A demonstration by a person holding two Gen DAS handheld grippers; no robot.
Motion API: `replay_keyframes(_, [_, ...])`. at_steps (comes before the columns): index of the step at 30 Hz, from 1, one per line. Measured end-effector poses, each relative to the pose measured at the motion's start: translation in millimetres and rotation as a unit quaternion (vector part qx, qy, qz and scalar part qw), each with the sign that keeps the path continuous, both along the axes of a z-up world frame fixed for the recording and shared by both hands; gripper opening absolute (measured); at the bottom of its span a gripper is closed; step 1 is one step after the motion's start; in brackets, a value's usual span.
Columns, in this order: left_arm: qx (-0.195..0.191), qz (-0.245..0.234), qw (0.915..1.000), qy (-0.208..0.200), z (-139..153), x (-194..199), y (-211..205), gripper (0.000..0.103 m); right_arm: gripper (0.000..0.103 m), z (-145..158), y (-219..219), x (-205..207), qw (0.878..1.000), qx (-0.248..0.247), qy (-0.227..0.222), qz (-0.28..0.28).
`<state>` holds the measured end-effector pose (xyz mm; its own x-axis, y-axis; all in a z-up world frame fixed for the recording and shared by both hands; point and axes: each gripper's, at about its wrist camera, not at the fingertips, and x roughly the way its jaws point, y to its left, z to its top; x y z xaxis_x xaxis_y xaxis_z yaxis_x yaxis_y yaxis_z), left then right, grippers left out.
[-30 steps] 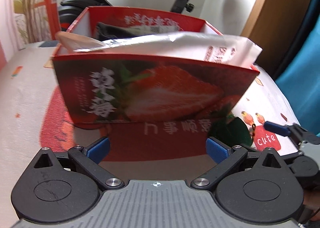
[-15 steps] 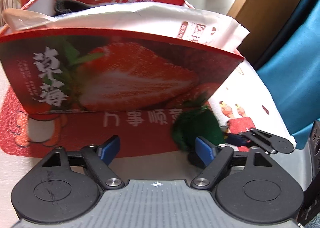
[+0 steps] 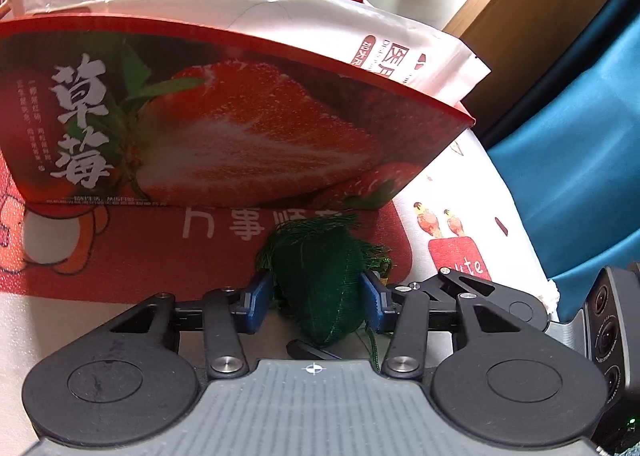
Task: Organize soft objects
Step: 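Close both tools on the green knitted strawberry and lift it, then carry the green strawberry with both tools over the red box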
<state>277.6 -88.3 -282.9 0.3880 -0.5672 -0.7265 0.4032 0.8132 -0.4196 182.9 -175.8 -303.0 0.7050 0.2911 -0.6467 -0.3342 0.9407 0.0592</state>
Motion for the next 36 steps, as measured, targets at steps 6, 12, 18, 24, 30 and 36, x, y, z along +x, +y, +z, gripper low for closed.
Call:
replay_keyframes(6, [-0.024, 0.012, 0.9995, 0.019, -8.9, 6.5, 6.3, 0.05, 0.045, 1.9, 7.8, -1.3, 1.0, -0.008, 0.001, 0.01])
replay_keyframes(12, [-0.043, 0.013, 0.9987, 0.025, -14.6, 10.6, 12.4, 0.047, 0.053, 3.0, 12.4, 2.4, 1.0, -0.02, -0.012, -0.009])
replay_keyframes(18, [-0.045, 0.008, 0.9988, 0.02, -15.3, 12.5, 10.5, 0.045, 0.052, 9.1, 9.1, 9.7, 1.0, -0.012, -0.015, -0.003])
replay_keyframes(24, [-0.047, 0.01, 0.9987, 0.016, -7.6, 8.8, 15.5, 0.044, 0.051, 17.4, 13.1, 7.5, 1.0, -0.013, -0.021, 0.001])
replay_keyframes(30, [-0.047, 0.002, 0.9988, -0.016, 18.8, -2.2, 27.6, 0.044, 0.051, 39.1, 19.7, -2.7, 0.998, -0.02, -0.054, 0.017])
replay_keyframes(36, [-0.088, 0.02, 0.9948, -0.048, 62.2, -11.1, 54.4, 0.044, 0.051, 81.5, 26.0, -7.3, 0.994, -0.001, -0.103, 0.034])
